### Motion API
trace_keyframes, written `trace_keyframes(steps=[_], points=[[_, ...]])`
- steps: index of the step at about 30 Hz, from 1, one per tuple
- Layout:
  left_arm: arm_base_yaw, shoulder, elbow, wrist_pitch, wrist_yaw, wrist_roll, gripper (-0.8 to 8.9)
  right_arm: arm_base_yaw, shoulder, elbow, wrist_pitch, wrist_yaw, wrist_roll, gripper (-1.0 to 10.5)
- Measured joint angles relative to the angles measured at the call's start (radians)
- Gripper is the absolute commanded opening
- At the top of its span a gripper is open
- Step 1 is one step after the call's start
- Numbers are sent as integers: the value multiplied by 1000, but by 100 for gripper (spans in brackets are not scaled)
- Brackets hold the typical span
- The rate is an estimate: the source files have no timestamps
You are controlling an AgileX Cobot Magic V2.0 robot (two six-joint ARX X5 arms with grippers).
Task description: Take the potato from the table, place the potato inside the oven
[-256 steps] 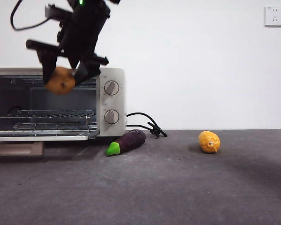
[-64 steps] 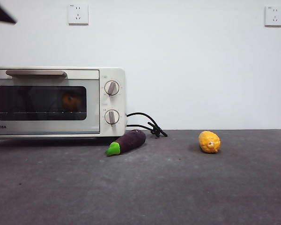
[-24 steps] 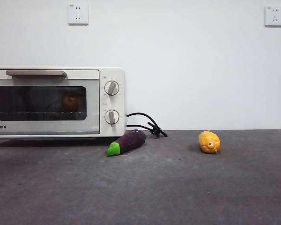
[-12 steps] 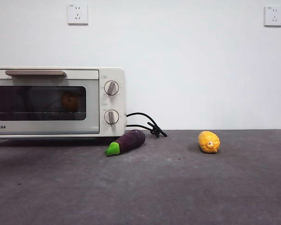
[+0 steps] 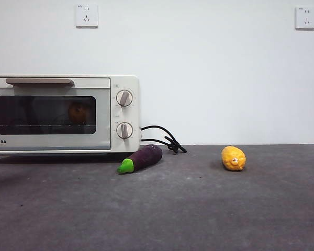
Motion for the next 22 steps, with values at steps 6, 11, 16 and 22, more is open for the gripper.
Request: trace_keyframes(steps=[6, 11, 16, 22], points=[[62, -141, -272, 132, 16, -88, -4, 0, 0, 0, 0, 0, 0, 32], [116, -265, -433, 169, 19, -209, -4, 0, 0, 0, 0, 0, 0, 32], [126, -340, -497, 109, 36, -256, -4, 0, 0, 0, 0, 0, 0, 32], [126, -401, -497, 40, 39, -227, -4, 0, 0, 0, 0, 0, 0, 32]])
